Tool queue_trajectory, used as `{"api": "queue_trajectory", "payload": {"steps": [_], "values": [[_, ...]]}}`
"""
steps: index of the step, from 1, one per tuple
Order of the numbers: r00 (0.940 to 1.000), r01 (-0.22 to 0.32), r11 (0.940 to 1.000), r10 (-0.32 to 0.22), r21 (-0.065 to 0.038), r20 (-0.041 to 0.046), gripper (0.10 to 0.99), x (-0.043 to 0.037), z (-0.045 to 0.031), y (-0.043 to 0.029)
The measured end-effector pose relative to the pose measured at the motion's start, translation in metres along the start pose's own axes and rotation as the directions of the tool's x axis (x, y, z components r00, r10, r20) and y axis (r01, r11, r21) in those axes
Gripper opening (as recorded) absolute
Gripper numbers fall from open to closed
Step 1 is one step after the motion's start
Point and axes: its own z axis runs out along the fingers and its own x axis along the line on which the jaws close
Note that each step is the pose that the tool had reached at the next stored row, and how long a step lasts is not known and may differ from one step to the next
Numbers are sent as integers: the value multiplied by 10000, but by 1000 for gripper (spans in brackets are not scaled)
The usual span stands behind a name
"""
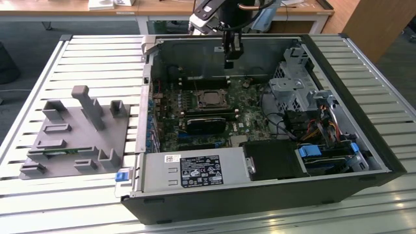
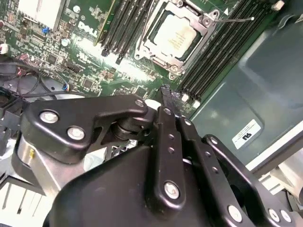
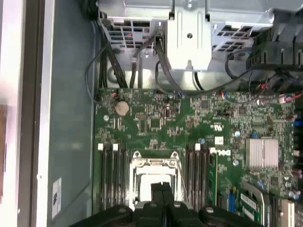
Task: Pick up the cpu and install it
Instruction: 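Install the first cpu locking lever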
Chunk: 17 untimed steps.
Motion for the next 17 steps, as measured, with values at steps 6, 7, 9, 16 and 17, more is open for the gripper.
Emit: {"api": "queue_trajectory", "payload": {"steps": [6,7,9,16,17], "values": [[10000,-1,10000,1,0,2,106,0,-2,-44],[10000,-2,10000,2,1,2,106,0,-2,-50],[10000,0,10000,0,0,1,106,0,-3,-80],[9892,1468,9892,-1468,0,-44,106,0,-1,-86],[9866,1629,9866,-1629,6,-51,106,0,0,-86]]}}
